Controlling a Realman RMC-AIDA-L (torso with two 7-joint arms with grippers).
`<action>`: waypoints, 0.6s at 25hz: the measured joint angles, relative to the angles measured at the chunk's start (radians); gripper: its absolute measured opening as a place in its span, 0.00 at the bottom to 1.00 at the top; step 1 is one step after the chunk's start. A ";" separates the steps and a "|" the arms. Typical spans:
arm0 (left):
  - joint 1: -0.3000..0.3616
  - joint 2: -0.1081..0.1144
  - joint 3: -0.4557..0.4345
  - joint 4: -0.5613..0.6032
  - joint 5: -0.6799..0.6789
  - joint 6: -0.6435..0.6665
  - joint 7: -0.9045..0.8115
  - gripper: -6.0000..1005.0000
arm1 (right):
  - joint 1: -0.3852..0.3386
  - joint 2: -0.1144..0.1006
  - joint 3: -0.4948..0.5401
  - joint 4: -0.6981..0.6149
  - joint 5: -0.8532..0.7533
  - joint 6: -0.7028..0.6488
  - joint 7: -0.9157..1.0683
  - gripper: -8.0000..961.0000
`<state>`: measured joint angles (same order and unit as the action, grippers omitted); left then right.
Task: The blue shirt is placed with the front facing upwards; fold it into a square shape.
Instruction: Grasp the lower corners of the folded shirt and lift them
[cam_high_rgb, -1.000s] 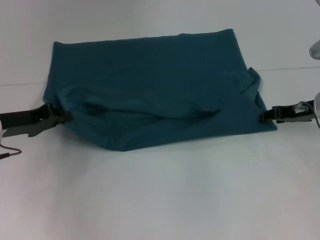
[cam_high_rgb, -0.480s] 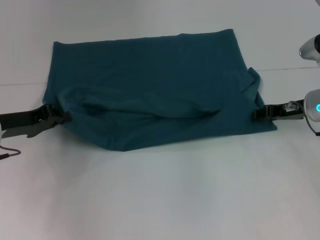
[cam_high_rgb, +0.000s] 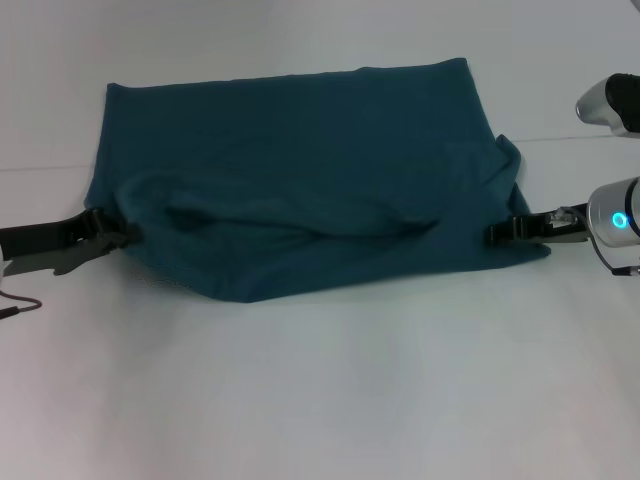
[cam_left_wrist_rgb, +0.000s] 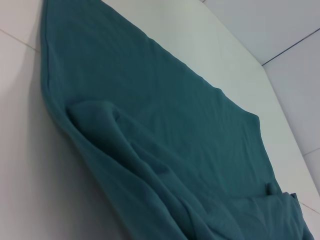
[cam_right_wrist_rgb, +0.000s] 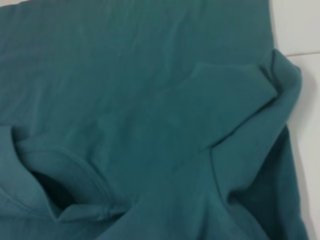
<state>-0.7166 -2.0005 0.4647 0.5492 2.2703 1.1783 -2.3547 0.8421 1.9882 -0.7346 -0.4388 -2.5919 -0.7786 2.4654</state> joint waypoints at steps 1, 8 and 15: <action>0.000 0.000 0.000 0.000 0.000 0.000 0.000 0.01 | 0.000 0.000 0.000 0.000 0.000 0.000 0.000 0.58; 0.002 -0.001 0.000 0.000 0.000 0.000 0.000 0.01 | 0.005 0.002 0.000 0.000 0.003 -0.005 0.000 0.58; 0.002 -0.001 0.000 0.000 0.000 0.002 0.000 0.01 | 0.002 0.004 0.002 -0.013 0.003 -0.015 0.002 0.58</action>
<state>-0.7145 -2.0019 0.4647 0.5492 2.2703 1.1804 -2.3546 0.8442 1.9918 -0.7324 -0.4513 -2.5892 -0.7938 2.4678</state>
